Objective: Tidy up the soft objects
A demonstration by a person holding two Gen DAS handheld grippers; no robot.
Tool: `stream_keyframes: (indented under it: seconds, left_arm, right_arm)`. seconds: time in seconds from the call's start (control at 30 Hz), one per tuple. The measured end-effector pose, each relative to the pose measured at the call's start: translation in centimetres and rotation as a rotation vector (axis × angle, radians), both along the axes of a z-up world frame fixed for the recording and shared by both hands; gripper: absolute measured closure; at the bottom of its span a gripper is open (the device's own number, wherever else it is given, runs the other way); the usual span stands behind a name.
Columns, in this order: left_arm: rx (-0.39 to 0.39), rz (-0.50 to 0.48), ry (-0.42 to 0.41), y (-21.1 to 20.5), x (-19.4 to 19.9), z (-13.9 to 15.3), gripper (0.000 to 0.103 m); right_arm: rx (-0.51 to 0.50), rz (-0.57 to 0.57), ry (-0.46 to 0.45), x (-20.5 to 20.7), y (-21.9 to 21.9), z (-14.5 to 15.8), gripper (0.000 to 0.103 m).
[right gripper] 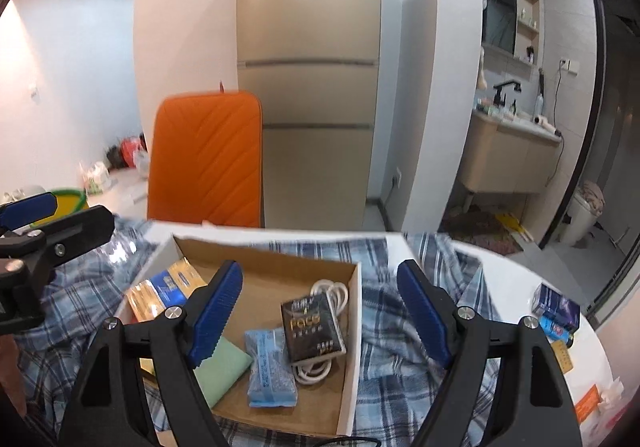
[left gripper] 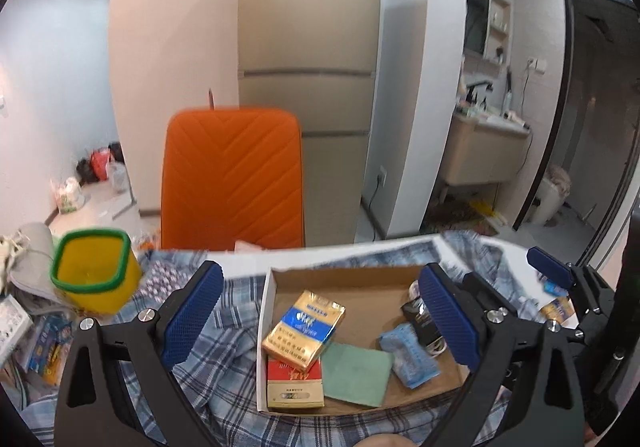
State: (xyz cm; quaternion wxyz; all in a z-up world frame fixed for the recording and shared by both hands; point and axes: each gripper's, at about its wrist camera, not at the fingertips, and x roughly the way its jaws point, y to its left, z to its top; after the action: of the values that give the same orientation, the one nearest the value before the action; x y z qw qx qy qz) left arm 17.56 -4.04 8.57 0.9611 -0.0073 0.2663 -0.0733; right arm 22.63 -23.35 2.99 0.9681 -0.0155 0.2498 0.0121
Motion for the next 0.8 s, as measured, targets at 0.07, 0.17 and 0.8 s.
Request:
stream_keyframes:
  seconds: [0.07,0.17,0.8]
  left_arm:
    - [-0.008,-0.001,-0.048,0.0,-1.0,1.0,0.001]
    - [-0.019,0.010,-0.131,0.2,-2.5,2.4,0.001]
    - [-0.022,-0.002,-0.389,0.1,-11.5,7.9,0.001]
  right_arm:
    - [0.001,0.006,-0.055,-1.1,-0.1,1.1,0.015]
    - [-0.005,0.012,-0.123,-2.7,-0.2,2.6,0.014]
    - [-0.066,0.015,-0.378,-13.2,1.0,10.3,0.000]
